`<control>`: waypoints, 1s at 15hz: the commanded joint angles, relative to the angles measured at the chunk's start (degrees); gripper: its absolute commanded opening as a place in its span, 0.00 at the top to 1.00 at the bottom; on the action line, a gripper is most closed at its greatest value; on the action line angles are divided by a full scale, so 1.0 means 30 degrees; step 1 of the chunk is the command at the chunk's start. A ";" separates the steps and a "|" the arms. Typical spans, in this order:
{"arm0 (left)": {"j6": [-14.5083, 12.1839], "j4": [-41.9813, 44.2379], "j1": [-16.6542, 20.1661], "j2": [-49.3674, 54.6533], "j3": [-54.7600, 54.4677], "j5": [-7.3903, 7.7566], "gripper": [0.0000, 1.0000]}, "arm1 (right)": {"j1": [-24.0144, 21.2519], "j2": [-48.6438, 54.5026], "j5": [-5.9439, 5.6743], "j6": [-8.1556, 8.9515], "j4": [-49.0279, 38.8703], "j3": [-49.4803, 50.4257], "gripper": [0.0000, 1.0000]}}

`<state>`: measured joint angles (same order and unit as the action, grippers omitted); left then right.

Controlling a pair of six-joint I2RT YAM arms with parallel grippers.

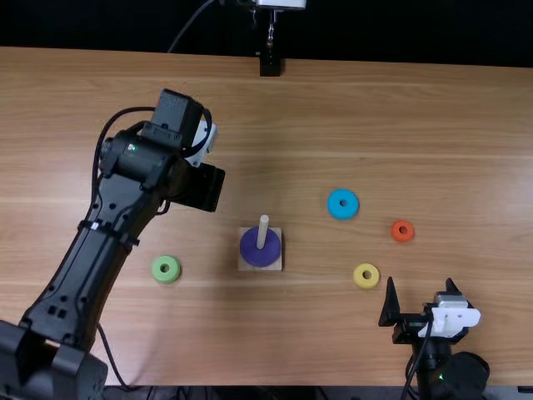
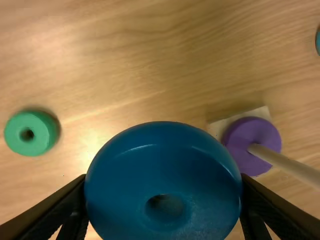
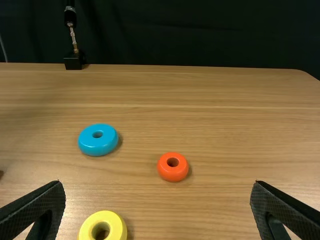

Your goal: Build the Hanoi tower: stack the rings onto the peg from bottom to top in this color order: purple, dark blue, light blue, dark green, light green, yellow, orange.

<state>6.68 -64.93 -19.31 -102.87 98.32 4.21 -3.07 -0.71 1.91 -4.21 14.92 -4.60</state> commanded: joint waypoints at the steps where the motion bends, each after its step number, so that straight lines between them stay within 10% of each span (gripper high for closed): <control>1: 0.1149 0.0162 -0.0506 0.0862 -0.0314 0.0426 1.00 | -0.0236 0.0237 -0.0075 -0.0004 0.1376 0.1241 0.00; 15: 0.3364 -0.3389 -0.4637 -0.0749 0.4403 0.0426 1.00 | -0.0236 0.0237 -0.0075 -0.0004 0.1376 0.1270 0.00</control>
<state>15.44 -75.02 -32.80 -103.50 109.45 4.99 -3.05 -0.71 1.93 -4.19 14.92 -4.60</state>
